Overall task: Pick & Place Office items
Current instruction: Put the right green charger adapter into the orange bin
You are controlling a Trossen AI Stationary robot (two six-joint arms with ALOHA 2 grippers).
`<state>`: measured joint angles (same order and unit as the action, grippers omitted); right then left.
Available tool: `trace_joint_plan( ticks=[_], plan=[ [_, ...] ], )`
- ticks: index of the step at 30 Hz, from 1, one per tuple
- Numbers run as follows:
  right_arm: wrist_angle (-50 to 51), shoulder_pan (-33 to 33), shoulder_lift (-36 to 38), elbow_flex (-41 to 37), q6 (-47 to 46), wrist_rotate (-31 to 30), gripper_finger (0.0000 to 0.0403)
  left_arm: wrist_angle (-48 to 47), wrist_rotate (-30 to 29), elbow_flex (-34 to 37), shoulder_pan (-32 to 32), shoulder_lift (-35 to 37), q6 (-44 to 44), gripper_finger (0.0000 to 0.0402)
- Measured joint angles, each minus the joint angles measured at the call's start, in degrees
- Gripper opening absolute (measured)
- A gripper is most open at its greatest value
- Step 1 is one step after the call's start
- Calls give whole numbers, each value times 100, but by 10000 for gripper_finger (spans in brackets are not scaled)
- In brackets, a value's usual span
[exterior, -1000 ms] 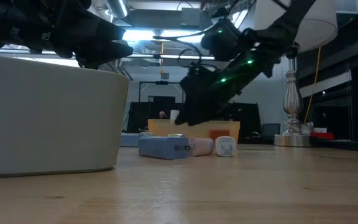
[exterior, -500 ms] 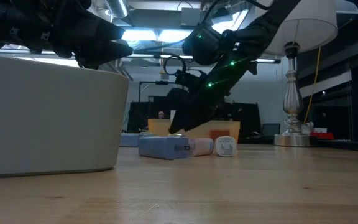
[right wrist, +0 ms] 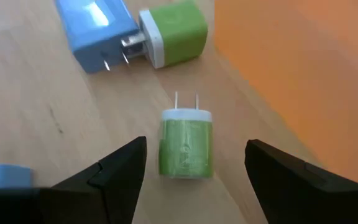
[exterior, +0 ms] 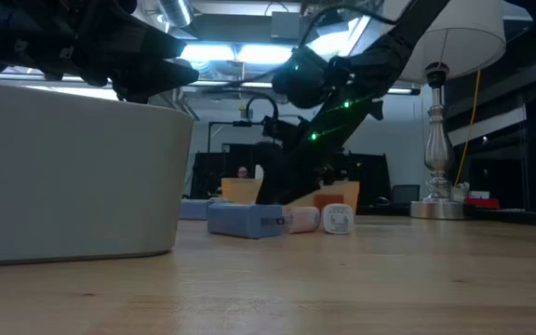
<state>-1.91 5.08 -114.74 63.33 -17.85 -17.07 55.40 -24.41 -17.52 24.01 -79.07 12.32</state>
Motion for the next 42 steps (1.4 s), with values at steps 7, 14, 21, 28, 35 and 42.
trace_joint_plan(
  ticks=[7, 14, 21, 28, 35, 42],
  plan=[
    [-293, -4, -289, 0, -104, -49, 267, 6, 12, 0, 1, 0, 2, 198],
    [-400, 17, -306, 0, -83, -153, 220, 4, 10, 0, 2, 0, 25, 198],
    [-378, 18, -306, 0, -107, -134, 139, 1, 10, 0, 1, 1, 46, 198],
    [-388, -86, -258, 0, -238, 372, 131, -7, 10, 0, 1, 0, 46, 198],
    [-415, -451, 187, -11, -277, 480, 131, -33, 43, 0, 2, 0, 48, 198],
    [-268, -588, 961, -2, 94, -250, 131, -35, 51, 0, 2, 2, 48, 198]
  ],
)
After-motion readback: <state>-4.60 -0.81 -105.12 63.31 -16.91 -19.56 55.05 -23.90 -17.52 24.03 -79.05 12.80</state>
